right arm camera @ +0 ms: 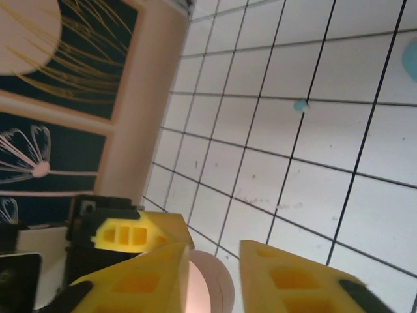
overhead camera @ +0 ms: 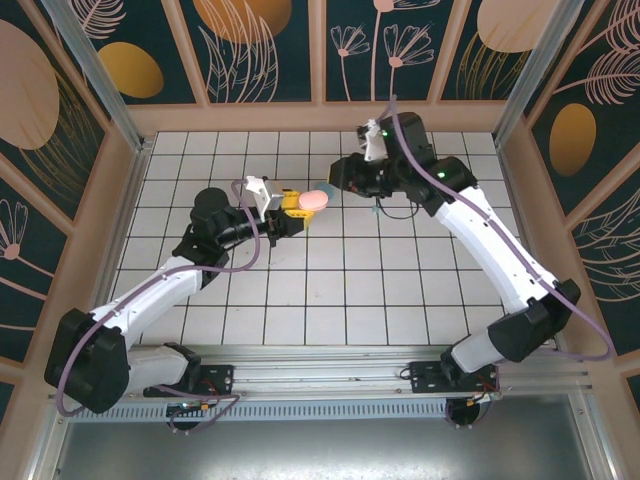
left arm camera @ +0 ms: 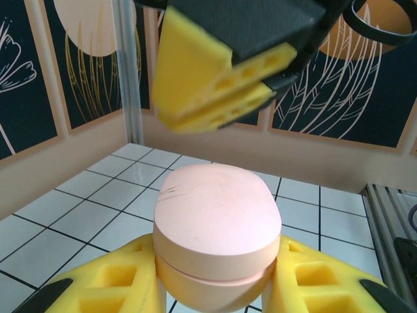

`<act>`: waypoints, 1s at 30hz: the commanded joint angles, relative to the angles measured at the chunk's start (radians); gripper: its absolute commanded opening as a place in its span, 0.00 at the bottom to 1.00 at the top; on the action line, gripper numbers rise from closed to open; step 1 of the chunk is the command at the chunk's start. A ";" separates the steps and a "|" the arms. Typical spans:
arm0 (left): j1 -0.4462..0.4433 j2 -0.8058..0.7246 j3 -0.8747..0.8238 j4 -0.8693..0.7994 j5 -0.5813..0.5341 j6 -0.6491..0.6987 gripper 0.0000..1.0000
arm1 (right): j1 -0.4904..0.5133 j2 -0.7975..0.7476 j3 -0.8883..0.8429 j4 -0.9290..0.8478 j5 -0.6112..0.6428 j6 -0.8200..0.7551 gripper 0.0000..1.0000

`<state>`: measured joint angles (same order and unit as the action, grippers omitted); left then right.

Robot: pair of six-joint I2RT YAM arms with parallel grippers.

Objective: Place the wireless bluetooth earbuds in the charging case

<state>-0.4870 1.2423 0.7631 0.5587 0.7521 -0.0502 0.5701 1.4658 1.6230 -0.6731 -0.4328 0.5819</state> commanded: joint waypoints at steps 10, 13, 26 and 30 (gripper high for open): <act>0.001 0.044 0.063 0.107 0.040 -0.063 0.10 | -0.053 -0.169 -0.314 0.407 -0.162 0.296 0.43; 0.001 0.065 0.072 0.113 0.053 -0.069 0.10 | -0.053 -0.164 -0.334 0.475 -0.188 0.346 0.44; 0.001 0.078 0.093 0.159 0.022 -0.093 0.10 | -0.041 -0.094 -0.325 0.457 -0.232 0.355 0.46; 0.002 0.084 0.093 0.182 0.014 -0.109 0.10 | -0.035 -0.080 -0.328 0.488 -0.274 0.370 0.47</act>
<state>-0.4866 1.3231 0.8268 0.6571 0.7738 -0.1368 0.5236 1.3746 1.2949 -0.2264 -0.6556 0.9310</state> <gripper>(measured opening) 0.326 0.467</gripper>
